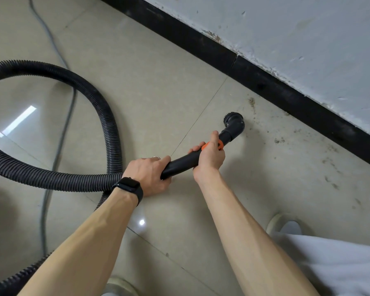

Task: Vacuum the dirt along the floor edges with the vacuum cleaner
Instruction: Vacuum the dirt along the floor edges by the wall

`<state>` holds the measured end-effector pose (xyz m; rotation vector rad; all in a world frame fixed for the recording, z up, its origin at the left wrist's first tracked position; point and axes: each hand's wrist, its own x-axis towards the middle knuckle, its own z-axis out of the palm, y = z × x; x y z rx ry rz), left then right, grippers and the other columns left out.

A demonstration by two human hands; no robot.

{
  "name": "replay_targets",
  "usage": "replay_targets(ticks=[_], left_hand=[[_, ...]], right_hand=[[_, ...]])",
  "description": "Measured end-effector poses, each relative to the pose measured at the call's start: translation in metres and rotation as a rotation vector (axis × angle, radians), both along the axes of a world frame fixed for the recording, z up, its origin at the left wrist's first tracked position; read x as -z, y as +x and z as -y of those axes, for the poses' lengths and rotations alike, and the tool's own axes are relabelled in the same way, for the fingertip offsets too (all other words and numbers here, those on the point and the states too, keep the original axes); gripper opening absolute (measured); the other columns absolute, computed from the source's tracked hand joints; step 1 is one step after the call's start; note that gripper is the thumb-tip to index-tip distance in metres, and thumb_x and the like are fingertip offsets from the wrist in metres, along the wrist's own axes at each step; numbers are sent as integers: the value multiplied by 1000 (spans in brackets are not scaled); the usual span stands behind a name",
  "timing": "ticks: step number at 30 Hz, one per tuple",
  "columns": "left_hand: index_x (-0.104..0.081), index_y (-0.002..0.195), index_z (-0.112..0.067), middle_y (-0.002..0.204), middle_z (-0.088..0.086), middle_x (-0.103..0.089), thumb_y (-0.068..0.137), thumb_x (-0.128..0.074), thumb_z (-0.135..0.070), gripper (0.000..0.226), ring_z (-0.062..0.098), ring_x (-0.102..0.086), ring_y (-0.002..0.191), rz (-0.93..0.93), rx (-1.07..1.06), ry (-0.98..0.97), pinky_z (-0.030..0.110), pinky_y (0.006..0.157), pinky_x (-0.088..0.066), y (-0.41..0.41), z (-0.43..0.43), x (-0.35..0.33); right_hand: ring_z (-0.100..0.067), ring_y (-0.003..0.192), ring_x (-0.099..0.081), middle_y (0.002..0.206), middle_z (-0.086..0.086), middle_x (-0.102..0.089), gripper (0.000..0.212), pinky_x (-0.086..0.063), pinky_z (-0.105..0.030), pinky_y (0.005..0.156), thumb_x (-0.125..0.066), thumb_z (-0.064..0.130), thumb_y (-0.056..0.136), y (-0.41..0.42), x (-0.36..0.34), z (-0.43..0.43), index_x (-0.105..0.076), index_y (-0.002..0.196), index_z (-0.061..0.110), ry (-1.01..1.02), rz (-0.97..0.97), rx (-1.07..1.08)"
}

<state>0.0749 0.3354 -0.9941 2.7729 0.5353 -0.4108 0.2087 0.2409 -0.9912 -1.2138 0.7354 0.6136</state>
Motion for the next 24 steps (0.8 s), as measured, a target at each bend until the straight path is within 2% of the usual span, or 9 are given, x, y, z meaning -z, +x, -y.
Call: replay_targets(ticks=[11, 15, 21, 24], left_hand=[[-39, 91, -31, 78, -7, -56, 80, -51, -47, 23, 28, -57, 67, 29, 4, 2, 29, 51, -26, 26, 4, 11], [-41, 93, -30, 77, -6, -57, 79, -52, -47, 24, 26, -46, 62, 25, -1, 11, 29, 49, -22, 37, 6, 13], [-41, 92, -31, 75, -6, -55, 79, -52, -46, 22, 26, -45, 61, 19, -16, -5, 30, 51, -26, 52, 10, 14], [-39, 92, -31, 76, -6, -56, 80, -51, -45, 23, 27, -44, 61, 25, -17, 13, 30, 49, -23, 59, 12, 16]], right_hand=[[-16, 42, -45, 52, 4, -49, 32, -47, -26, 47, -62, 40, 101, 27, 2, 4, -49, 91, 13, -8, -2, 12], [-15, 42, -46, 53, 4, -49, 31, -47, -26, 47, -62, 41, 102, 36, 2, 6, -51, 93, 13, -16, 3, 12], [-14, 42, -45, 55, 4, -49, 33, -48, -26, 48, -62, 41, 102, 52, 3, 8, -50, 94, 13, -23, 10, -1], [-15, 42, -45, 56, 3, -49, 34, -48, -26, 48, -63, 42, 101, 60, 6, 8, -49, 94, 12, -24, 13, -6]])
